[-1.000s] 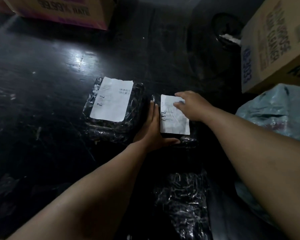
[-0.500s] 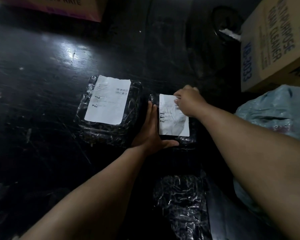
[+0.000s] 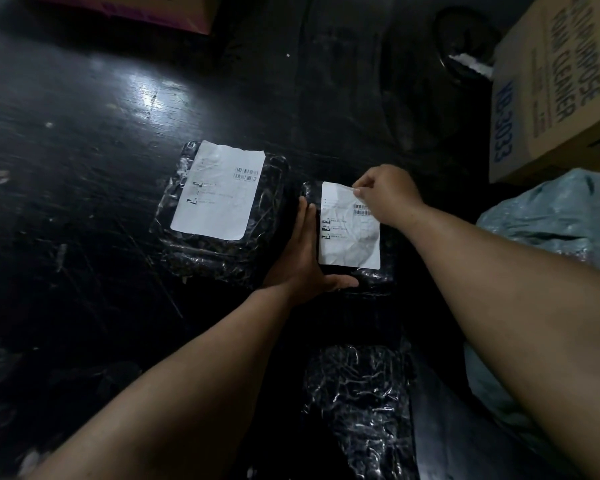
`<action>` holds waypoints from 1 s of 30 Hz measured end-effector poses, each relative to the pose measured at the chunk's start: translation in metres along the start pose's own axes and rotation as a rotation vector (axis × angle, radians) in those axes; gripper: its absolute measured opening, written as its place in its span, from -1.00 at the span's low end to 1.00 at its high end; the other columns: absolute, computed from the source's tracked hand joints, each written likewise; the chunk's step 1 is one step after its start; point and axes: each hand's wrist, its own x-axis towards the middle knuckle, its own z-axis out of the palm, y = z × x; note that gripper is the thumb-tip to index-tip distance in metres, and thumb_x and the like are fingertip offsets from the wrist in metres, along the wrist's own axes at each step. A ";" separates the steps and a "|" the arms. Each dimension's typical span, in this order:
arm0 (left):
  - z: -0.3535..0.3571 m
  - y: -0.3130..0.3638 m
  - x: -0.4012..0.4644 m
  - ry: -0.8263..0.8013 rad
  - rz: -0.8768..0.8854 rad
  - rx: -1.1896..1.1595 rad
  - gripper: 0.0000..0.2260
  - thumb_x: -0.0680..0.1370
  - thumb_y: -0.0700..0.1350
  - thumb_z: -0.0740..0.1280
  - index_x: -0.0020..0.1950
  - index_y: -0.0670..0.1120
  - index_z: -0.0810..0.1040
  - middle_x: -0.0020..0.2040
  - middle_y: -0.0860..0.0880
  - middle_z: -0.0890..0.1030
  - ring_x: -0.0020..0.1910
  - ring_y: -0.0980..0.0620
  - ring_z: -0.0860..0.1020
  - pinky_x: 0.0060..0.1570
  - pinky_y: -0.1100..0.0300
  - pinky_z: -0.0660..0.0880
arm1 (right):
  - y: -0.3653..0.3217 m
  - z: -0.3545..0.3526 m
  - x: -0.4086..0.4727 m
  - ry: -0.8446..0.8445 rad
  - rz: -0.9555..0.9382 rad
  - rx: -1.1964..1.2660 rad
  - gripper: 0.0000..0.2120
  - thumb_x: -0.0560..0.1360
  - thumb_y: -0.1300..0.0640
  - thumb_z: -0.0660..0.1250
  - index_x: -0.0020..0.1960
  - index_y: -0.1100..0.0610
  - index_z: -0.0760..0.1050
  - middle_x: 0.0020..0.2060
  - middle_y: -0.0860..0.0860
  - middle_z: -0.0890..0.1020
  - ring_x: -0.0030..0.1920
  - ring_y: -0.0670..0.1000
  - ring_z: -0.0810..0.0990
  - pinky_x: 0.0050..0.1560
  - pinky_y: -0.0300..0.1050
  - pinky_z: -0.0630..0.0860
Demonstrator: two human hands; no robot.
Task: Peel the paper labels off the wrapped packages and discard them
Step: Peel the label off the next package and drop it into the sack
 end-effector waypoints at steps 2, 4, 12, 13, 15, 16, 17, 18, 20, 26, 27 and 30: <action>0.000 0.000 0.000 0.002 0.001 0.007 0.33 0.26 0.26 0.61 0.61 -0.08 -0.33 0.55 0.14 -0.49 0.33 0.47 -0.51 0.38 0.39 -0.24 | 0.001 0.001 0.000 0.043 -0.026 -0.026 -0.90 0.55 0.07 0.35 -0.02 0.03 0.64 0.01 -0.03 0.49 -0.04 -0.02 0.52 -0.10 -0.15 0.41; 0.001 -0.002 0.001 0.012 0.008 0.005 0.33 0.26 0.27 0.61 0.61 -0.08 -0.33 0.55 0.13 -0.48 0.35 0.46 -0.50 0.35 0.44 -0.28 | 0.001 0.004 -0.002 0.071 -0.065 -0.050 -0.89 0.56 0.09 0.33 -0.02 0.04 0.63 -0.01 -0.03 0.48 -0.04 -0.02 0.50 -0.11 -0.15 0.38; 0.003 -0.002 0.001 0.023 0.005 -0.026 0.31 0.26 0.19 0.64 0.63 -0.08 -0.29 0.57 0.12 -0.45 0.30 0.55 -0.48 0.29 0.59 -0.25 | 0.005 0.008 -0.015 0.080 -0.191 -0.093 -0.88 0.56 0.14 0.31 0.04 0.08 0.62 0.00 -0.01 0.56 0.06 0.01 0.51 -0.05 -0.16 0.36; 0.002 -0.001 0.000 0.027 0.007 -0.027 0.31 0.27 0.18 0.64 0.63 -0.09 -0.28 0.58 0.10 -0.44 0.25 0.59 -0.48 0.19 0.67 -0.28 | 0.005 0.008 -0.016 0.077 -0.193 -0.089 -0.88 0.56 0.14 0.32 0.04 0.08 0.62 0.01 0.00 0.56 0.07 0.01 0.52 -0.05 -0.16 0.37; 0.002 -0.001 0.000 0.034 0.005 -0.030 0.30 0.27 0.18 0.64 0.63 -0.09 -0.28 0.58 0.09 -0.44 0.22 0.61 -0.50 0.14 0.69 -0.29 | 0.005 0.008 -0.019 0.064 -0.206 -0.100 -0.88 0.56 0.13 0.32 0.04 0.07 0.61 0.01 -0.01 0.56 0.07 0.00 0.52 -0.04 -0.16 0.38; 0.002 -0.001 0.000 0.035 0.005 -0.030 0.31 0.27 0.18 0.63 0.63 -0.09 -0.29 0.58 0.09 -0.44 0.22 0.59 -0.50 0.15 0.67 -0.30 | 0.005 0.007 -0.019 0.054 -0.216 -0.108 -0.88 0.56 0.12 0.33 0.04 0.07 0.61 0.00 -0.02 0.56 0.06 0.00 0.52 -0.03 -0.15 0.40; 0.002 -0.001 0.000 0.033 0.006 -0.030 0.31 0.28 0.18 0.63 0.63 -0.09 -0.29 0.58 0.09 -0.44 0.23 0.58 -0.51 0.16 0.66 -0.30 | 0.005 0.006 -0.020 0.046 -0.225 -0.111 -0.88 0.56 0.12 0.33 0.04 0.07 0.61 0.00 -0.02 0.56 0.06 0.00 0.52 -0.01 -0.13 0.43; 0.002 -0.001 0.000 0.031 0.009 -0.031 0.30 0.28 0.18 0.63 0.63 -0.09 -0.29 0.58 0.08 -0.45 0.23 0.58 -0.51 0.16 0.66 -0.30 | 0.005 0.005 -0.021 0.040 -0.232 -0.112 -0.88 0.55 0.11 0.33 0.05 0.08 0.61 0.01 -0.01 0.56 0.05 0.01 0.52 0.00 -0.10 0.45; 0.002 -0.002 -0.001 0.031 0.013 -0.037 0.30 0.29 0.18 0.63 0.63 -0.09 -0.29 0.58 0.08 -0.44 0.23 0.58 -0.51 0.13 0.69 -0.29 | 0.005 0.004 -0.024 0.035 -0.243 -0.118 -0.87 0.56 0.12 0.33 0.06 0.09 0.61 0.01 0.00 0.56 0.06 0.02 0.53 0.02 -0.08 0.47; 0.003 -0.003 -0.001 0.037 0.015 -0.047 0.29 0.29 0.18 0.63 0.63 -0.08 -0.28 0.58 0.09 -0.44 0.24 0.58 -0.50 0.14 0.69 -0.27 | 0.005 0.005 -0.028 0.025 -0.259 -0.117 -0.86 0.54 0.12 0.34 0.05 0.09 0.63 0.02 0.00 0.58 0.05 0.04 0.56 0.01 -0.13 0.44; 0.002 -0.003 -0.001 0.041 0.018 -0.046 0.29 0.29 0.18 0.63 0.63 -0.08 -0.28 0.58 0.08 -0.44 0.25 0.57 -0.50 0.15 0.69 -0.28 | 0.005 0.004 -0.028 0.024 -0.261 -0.119 -0.87 0.54 0.12 0.35 0.05 0.08 0.63 0.02 0.00 0.59 0.05 0.04 0.57 0.00 -0.15 0.43; 0.002 -0.003 -0.001 0.055 0.029 -0.037 0.28 0.29 0.17 0.63 0.63 -0.11 -0.26 0.59 0.04 -0.41 0.25 0.55 -0.52 0.14 0.70 -0.32 | 0.006 0.003 -0.030 0.015 -0.267 -0.125 -0.87 0.54 0.11 0.35 0.05 0.08 0.63 0.02 -0.01 0.59 0.05 0.03 0.57 0.01 -0.14 0.43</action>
